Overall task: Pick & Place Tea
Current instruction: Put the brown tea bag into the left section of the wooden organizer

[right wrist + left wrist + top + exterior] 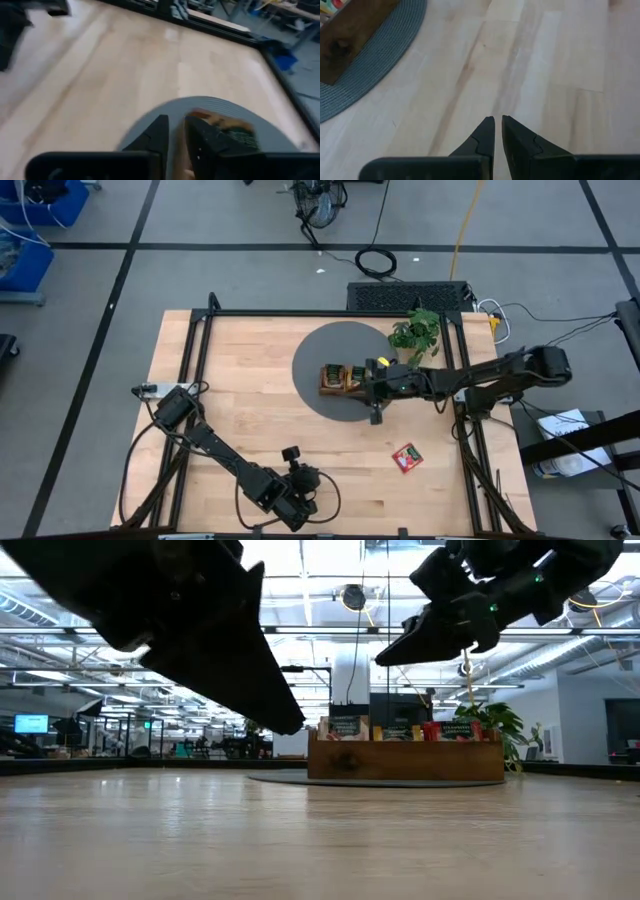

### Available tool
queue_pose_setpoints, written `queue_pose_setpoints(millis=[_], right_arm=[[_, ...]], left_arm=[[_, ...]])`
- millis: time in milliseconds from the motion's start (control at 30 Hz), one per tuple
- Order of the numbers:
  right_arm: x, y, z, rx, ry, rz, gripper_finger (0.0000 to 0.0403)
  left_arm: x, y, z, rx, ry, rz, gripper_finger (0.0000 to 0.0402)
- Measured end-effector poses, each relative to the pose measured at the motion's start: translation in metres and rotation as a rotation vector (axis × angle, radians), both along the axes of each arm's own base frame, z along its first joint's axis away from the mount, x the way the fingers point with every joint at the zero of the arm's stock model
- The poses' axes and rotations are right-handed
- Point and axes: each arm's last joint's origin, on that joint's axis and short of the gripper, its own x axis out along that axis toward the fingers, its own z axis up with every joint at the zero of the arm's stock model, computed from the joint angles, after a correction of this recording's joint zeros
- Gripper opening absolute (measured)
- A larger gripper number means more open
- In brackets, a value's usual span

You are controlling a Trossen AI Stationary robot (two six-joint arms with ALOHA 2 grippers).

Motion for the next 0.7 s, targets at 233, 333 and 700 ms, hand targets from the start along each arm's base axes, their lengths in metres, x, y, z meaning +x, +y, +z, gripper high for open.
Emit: queue_pose_setpoints(millis=[233,333,700], right_arm=[[0.019,-0.007,-0.035,0.039,0.045,-0.016,0.0005],[0.025,-0.017,-0.048,0.051,0.053,-0.050,0.0006],[0.033,-0.049,-0.068,0.033,0.010,-0.169,0.0001]], left_arm=[[0.009,0.011,0.001,-0.004,-0.010,0.026,0.0042],[0.010,0.011,0.001,0.002,-0.008,0.021,0.0042],[0.009,0.011,0.001,0.020,0.000,-0.001,0.0042]])
